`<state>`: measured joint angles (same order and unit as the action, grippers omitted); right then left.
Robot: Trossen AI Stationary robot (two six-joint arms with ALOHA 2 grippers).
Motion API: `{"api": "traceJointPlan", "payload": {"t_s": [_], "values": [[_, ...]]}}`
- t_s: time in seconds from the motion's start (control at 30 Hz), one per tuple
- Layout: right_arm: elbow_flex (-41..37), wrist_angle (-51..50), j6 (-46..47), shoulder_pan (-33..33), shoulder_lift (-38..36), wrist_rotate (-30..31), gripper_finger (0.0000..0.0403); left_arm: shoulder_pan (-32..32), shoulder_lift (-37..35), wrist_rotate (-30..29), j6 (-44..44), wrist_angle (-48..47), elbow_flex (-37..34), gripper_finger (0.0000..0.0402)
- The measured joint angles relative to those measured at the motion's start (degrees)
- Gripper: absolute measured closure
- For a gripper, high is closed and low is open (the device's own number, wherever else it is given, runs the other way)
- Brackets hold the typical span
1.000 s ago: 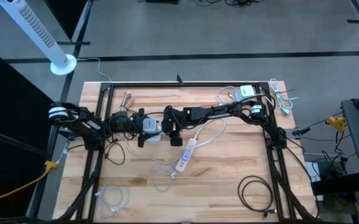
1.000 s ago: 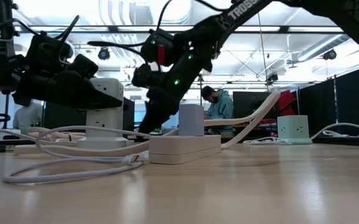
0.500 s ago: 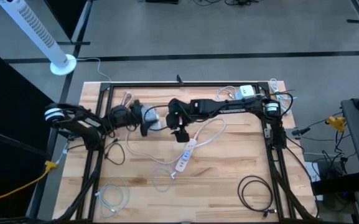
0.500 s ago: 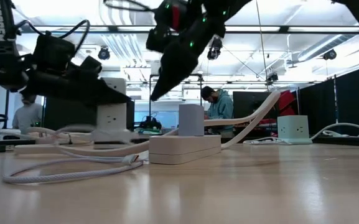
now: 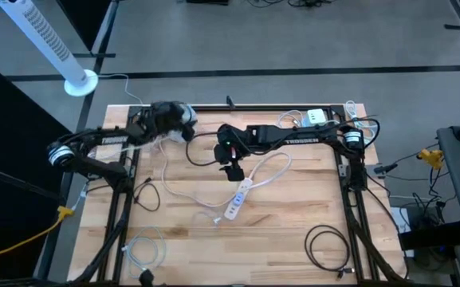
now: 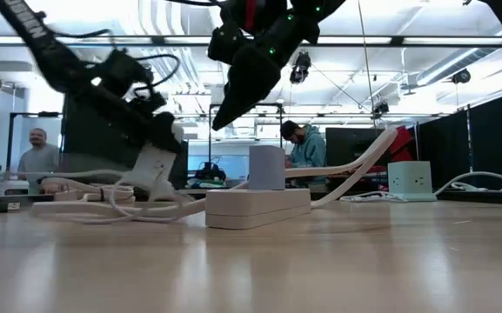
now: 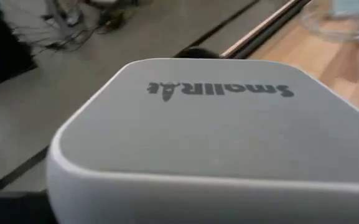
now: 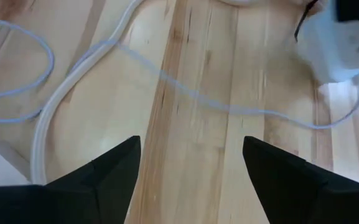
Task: Insert USB
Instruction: Insert the purple charger cable into the white outlet extension
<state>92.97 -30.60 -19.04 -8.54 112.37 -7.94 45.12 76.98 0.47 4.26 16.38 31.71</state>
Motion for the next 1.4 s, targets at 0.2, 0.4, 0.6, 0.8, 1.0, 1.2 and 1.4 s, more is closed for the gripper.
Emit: {"api": "traceJointPlan", "payload": {"t_s": [0.2,0.4,0.6,0.8,1.0,1.2,1.4], "values": [[-0.4,-0.8,0.5,0.0,0.1,0.0,0.0156,0.9,-0.9,1.0,2.8,-5.5,8.0,0.0114],[-4.3,0.9,1.2,0.4,0.2,-2.2,0.0178,3.4,-7.9,0.4,2.5,-7.2,8.4,0.0114],[-5.6,2.6,-2.2,2.1,0.2,-4.3,0.0200,3.8,-16.4,2.2,2.1,-17.7,8.3,0.0114],[-5.6,2.1,-4.5,4.1,-2.0,-4.1,0.0213,3.2,-24.7,21.8,0.7,-21.5,5.4,0.0114],[-5.5,2.2,-3.3,3.9,-5.6,-1.2,0.0223,1.5,-35.6,29.0,-6.3,-13.8,3.6,0.0114],[-5.4,6.3,0.1,5.1,-4.2,-5.6,0.0231,1.4,-43.0,21.5,-9.6,-10.3,5.8,0.0114],[-5.5,15.8,1.0,11.4,-0.3,-12.3,0.0238,1.5,-43.8,13.9,-10.1,-7.7,6.9,0.0114]]}}
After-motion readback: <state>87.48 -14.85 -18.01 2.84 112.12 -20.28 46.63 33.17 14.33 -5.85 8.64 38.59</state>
